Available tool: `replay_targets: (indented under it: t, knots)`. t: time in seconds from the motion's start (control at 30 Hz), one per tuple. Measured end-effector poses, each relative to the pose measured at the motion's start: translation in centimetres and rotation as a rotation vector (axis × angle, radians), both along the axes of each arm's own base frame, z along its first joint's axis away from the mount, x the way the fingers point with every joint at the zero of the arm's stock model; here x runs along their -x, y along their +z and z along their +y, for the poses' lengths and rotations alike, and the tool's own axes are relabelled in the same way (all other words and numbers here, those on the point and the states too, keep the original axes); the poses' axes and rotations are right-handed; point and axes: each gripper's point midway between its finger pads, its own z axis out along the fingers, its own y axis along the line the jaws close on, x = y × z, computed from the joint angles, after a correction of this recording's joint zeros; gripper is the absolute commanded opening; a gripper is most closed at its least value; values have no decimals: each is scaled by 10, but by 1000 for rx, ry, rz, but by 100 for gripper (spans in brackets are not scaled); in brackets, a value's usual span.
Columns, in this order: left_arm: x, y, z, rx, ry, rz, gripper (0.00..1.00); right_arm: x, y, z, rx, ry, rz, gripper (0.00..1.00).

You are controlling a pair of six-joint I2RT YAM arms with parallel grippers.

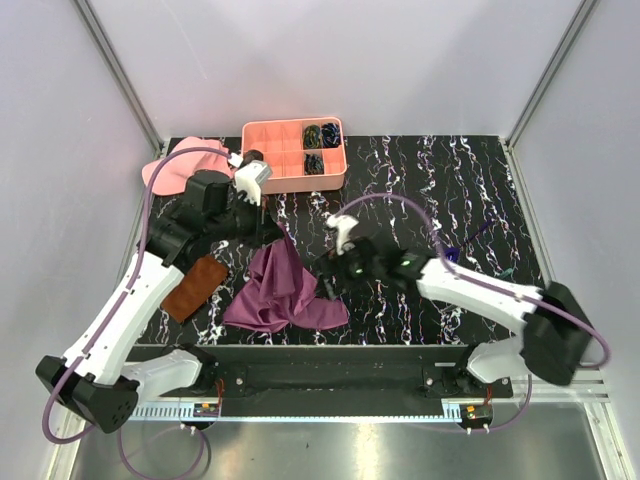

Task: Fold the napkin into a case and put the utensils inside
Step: Flatten out the crumpled napkin at the center of the board.

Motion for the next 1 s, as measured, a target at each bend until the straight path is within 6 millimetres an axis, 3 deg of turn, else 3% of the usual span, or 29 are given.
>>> replay_targets:
  t: [0.13, 0.23, 0.43, 0.5, 0.57, 0.6, 0.67, 0.77, 0.87, 1.0]
  knots:
    - [-2, 0, 2, 17, 10, 15, 0, 9, -35, 38, 95, 77, -50, 91]
    - [-4, 1, 4, 27, 19, 22, 0, 9, -50, 54, 138, 94, -79, 87]
    - [-4, 2, 8, 37, 23, 33, 0, -8, -42, 81, 104, 77, -135, 76]
    - [-4, 3, 9, 41, 25, 35, 0, -12, -36, 86, 80, 63, -154, 63]
    - [-3, 4, 11, 46, 27, 37, 0, -15, -31, 90, 59, 48, -170, 41]
    - [-3, 5, 12, 50, 28, 36, 0, -17, -28, 93, 46, 41, -175, 23]
    - [-1, 8, 14, 55, 31, 31, 0, -21, -23, 97, 18, 25, -188, 15]
    - [1, 12, 19, 47, 37, 21, 0, -26, -22, 93, 32, -10, -202, 2]
    - [7, 18, 26, 32, 38, 3, 0, -33, -20, 71, 116, -72, -234, 0]
    - [22, 31, 33, 37, 21, -42, 0, -32, 30, 32, 165, -115, -325, 0]
